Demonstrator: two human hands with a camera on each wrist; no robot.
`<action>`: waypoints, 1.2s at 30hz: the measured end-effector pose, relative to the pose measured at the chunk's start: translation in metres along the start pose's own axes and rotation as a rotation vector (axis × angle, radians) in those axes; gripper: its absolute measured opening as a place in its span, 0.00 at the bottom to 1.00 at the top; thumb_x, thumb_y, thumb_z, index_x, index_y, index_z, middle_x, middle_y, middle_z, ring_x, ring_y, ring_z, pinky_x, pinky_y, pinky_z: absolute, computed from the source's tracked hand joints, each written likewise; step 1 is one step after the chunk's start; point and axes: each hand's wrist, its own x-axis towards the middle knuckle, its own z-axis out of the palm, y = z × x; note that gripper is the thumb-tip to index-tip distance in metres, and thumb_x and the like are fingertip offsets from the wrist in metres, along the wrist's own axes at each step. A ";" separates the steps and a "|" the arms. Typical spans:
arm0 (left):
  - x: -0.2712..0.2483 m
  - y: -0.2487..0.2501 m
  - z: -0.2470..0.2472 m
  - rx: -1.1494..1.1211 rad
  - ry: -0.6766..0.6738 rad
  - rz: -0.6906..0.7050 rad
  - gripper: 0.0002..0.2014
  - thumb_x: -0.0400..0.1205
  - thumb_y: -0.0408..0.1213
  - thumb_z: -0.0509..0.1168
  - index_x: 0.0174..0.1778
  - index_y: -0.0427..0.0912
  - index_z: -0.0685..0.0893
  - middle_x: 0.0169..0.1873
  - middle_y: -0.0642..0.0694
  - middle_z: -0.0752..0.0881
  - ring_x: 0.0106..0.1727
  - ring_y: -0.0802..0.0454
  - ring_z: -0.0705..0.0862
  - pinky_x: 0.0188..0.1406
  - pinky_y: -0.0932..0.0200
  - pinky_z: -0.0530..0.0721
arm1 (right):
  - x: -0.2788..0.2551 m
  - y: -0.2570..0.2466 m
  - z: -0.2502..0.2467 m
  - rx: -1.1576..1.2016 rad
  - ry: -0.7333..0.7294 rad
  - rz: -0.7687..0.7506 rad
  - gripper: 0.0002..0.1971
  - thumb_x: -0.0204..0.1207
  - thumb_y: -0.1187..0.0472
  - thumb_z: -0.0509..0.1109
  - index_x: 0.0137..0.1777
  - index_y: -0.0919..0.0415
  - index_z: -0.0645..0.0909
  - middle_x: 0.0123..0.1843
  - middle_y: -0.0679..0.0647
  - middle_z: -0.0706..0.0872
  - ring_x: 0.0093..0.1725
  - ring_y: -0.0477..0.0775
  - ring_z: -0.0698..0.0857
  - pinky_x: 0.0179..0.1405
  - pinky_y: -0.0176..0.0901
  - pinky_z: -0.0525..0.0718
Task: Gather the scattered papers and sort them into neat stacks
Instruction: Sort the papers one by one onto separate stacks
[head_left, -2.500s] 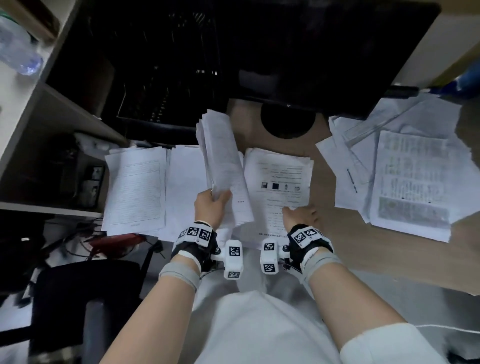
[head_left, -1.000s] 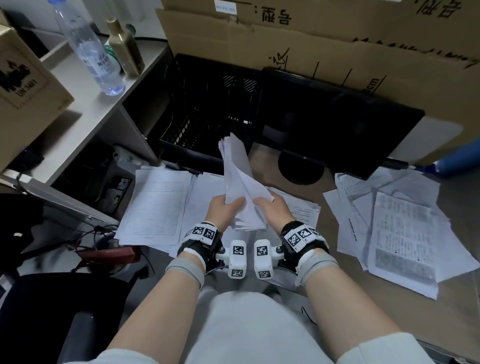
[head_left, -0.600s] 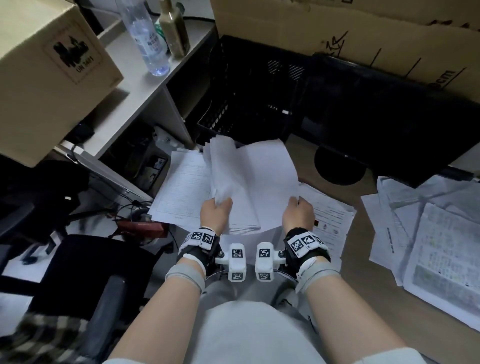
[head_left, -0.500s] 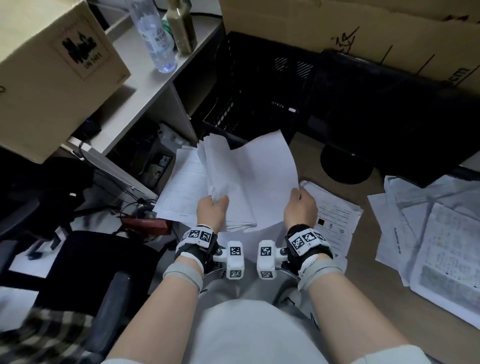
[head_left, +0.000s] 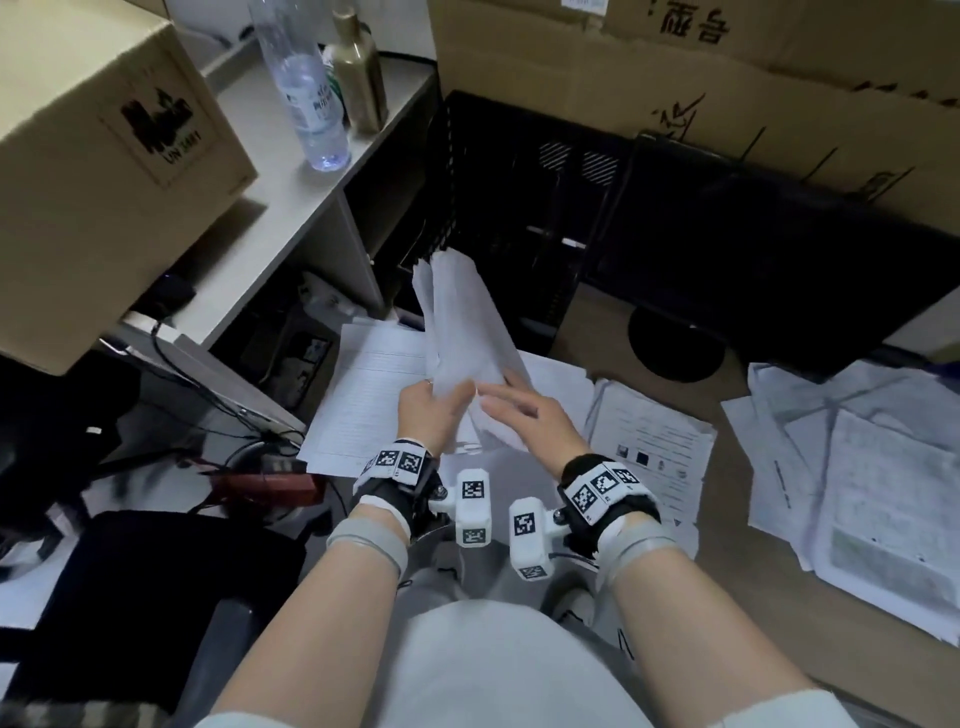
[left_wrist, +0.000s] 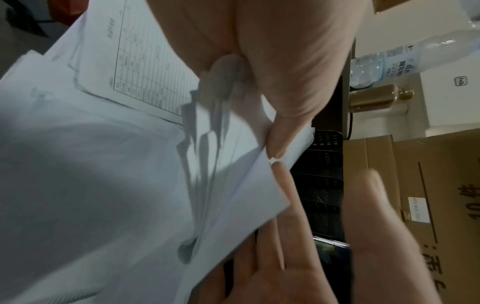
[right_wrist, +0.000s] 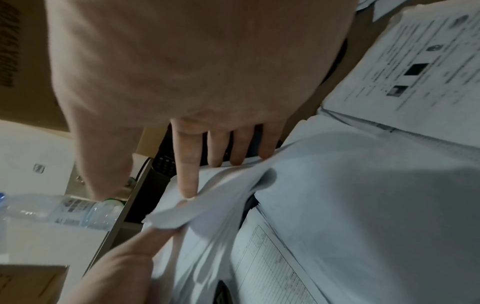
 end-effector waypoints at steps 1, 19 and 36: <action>0.003 -0.002 -0.003 0.000 0.002 -0.017 0.06 0.78 0.33 0.74 0.41 0.33 0.89 0.38 0.38 0.92 0.37 0.48 0.87 0.40 0.49 0.87 | 0.002 0.001 0.003 0.050 0.072 0.009 0.19 0.79 0.42 0.71 0.69 0.44 0.84 0.80 0.40 0.71 0.79 0.39 0.68 0.74 0.37 0.67; -0.024 -0.051 -0.114 0.361 0.412 -0.073 0.19 0.84 0.37 0.68 0.26 0.41 0.74 0.27 0.44 0.78 0.37 0.46 0.76 0.38 0.54 0.71 | 0.041 0.075 0.042 -0.035 0.325 0.499 0.25 0.74 0.50 0.71 0.65 0.67 0.83 0.63 0.61 0.87 0.59 0.62 0.86 0.60 0.46 0.81; 0.053 -0.031 -0.183 0.379 0.348 0.052 0.13 0.85 0.41 0.66 0.48 0.34 0.88 0.43 0.35 0.90 0.41 0.44 0.85 0.49 0.49 0.86 | 0.108 0.083 0.139 -0.101 0.428 0.598 0.14 0.82 0.63 0.62 0.63 0.68 0.80 0.61 0.64 0.87 0.55 0.65 0.85 0.49 0.43 0.76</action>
